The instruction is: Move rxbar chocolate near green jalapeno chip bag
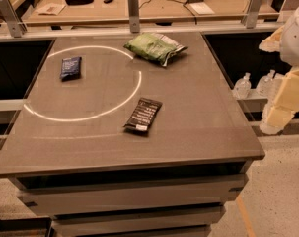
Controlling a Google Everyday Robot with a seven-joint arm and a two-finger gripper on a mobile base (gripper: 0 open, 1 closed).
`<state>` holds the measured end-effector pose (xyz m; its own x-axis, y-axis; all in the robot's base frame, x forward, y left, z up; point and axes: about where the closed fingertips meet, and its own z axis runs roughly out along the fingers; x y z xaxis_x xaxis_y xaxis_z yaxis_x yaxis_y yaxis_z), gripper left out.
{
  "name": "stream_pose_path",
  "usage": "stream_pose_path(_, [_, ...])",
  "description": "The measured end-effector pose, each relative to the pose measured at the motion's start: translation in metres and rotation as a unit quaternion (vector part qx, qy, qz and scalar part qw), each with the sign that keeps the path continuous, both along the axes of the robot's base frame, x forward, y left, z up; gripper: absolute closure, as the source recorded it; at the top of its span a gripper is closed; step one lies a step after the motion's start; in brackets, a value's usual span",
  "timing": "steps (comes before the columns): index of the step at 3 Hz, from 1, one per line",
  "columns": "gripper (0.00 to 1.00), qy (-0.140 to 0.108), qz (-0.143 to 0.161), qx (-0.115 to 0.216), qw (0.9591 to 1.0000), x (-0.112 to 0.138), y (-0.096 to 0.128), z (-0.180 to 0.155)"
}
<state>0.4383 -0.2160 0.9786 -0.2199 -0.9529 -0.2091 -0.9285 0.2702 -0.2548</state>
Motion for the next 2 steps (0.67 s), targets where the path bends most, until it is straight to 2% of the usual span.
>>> stream_pose_path(1, [0.00,0.000,0.000,0.000,1.0000,0.0000,0.0000,0.0000])
stream_pose_path(2, [0.00,0.007,0.019,0.001,0.9998,0.0025,0.0038,0.0009])
